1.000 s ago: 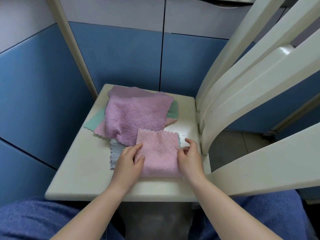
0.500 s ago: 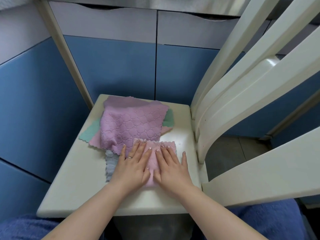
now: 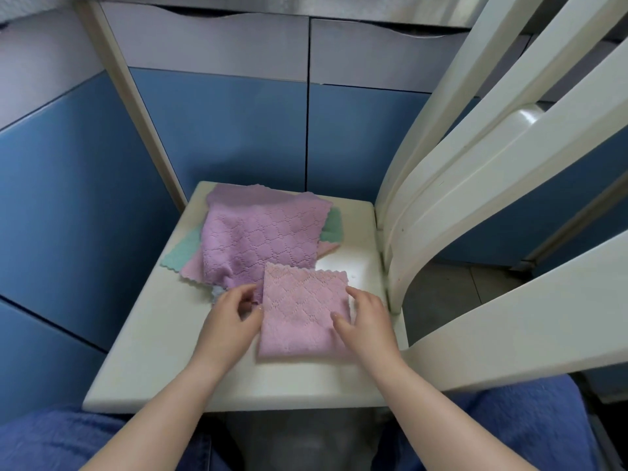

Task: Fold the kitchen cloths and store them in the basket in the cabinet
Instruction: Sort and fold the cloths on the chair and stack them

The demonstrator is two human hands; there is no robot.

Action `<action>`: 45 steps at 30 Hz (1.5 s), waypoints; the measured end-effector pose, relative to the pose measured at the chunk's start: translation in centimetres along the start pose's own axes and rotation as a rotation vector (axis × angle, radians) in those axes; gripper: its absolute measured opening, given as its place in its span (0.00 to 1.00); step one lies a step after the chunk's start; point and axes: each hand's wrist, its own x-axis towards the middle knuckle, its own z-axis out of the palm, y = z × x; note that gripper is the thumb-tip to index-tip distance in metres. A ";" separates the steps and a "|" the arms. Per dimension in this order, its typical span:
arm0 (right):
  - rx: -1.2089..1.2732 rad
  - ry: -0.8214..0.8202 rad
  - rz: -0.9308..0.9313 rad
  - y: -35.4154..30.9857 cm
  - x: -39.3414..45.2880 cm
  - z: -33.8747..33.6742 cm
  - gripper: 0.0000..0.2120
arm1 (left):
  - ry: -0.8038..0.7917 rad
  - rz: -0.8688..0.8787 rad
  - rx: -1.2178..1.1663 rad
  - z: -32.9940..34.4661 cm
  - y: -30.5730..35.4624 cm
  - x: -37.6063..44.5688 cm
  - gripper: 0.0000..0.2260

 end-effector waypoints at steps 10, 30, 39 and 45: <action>0.848 -0.124 0.453 -1.5 1.4 -1.5 0.20 | -0.164 -0.276 -0.077 -0.7 1.0 1.5 0.07; 0.943 -0.497 0.077 -13.6 0.2 -8.9 0.06 | -0.271 -0.297 -0.769 -12.6 8.5 -1.4 0.10; 0.824 -0.643 -0.306 -30.6 0.5 -8.2 0.08 | 0.195 -0.166 -0.732 -26.6 10.1 -3.5 0.10; 0.727 -0.635 -0.481 -39.6 -0.6 -7.0 0.11 | 0.563 -0.080 -0.651 -34.7 11.3 -5.3 0.11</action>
